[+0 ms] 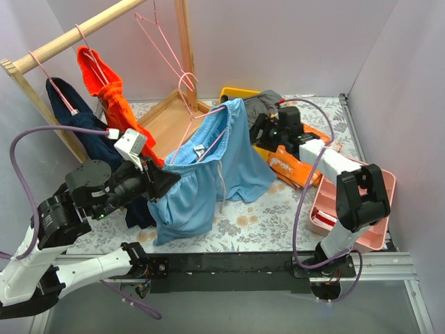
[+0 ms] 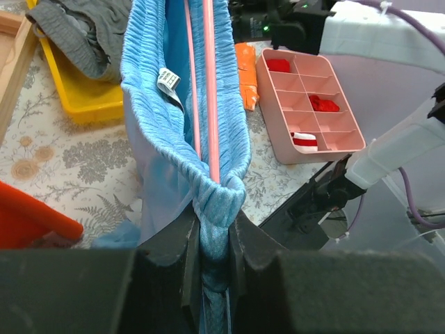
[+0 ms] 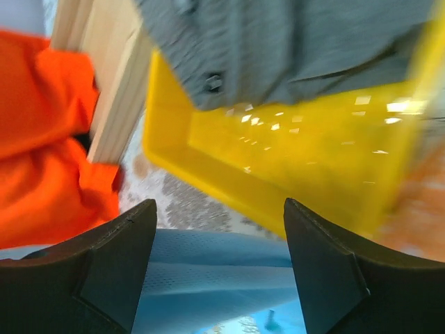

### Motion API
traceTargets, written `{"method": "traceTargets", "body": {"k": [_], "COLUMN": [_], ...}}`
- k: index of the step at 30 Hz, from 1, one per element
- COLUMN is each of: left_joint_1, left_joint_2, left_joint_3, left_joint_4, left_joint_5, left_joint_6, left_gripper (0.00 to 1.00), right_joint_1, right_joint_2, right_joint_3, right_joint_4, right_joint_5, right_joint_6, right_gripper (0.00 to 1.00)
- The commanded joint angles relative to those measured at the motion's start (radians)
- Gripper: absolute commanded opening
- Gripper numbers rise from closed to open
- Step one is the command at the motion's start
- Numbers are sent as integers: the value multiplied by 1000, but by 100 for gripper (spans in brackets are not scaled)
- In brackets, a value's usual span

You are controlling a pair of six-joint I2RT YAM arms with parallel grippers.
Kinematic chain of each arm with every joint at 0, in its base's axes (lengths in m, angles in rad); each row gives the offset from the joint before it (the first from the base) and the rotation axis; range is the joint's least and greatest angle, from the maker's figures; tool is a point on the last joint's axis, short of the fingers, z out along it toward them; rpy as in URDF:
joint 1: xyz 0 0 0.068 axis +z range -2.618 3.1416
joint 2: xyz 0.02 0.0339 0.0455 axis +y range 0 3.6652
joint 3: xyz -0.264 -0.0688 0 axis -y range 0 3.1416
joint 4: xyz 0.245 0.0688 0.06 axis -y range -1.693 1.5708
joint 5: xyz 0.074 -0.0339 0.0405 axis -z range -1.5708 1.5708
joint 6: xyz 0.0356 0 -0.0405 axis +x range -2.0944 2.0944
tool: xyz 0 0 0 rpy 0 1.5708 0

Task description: Place the shorts on the hanger

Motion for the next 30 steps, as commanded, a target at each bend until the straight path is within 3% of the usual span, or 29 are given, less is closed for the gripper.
{"method": "traceTargets", "body": {"k": [1,12,30], "left_joint_1": [3,3,3], "left_joint_2": [-55,-120,-129], "left_joint_3": [42,76,94], "left_joint_4": [9,-136,-75], "left_joint_5": [-23,-174,-373], "left_joint_6": [-40,-129,-144], "left_gripper": [0,0,0], "right_joint_1": [141,330,417], "right_joint_2": [20,81,255], "right_joint_3": [-15,-21,286], "right_joint_4": [183,300,151], "right_joint_5": [-52,-95,-91], "right_joint_6": [31,91,63], "right_gripper": [80,77,76]}}
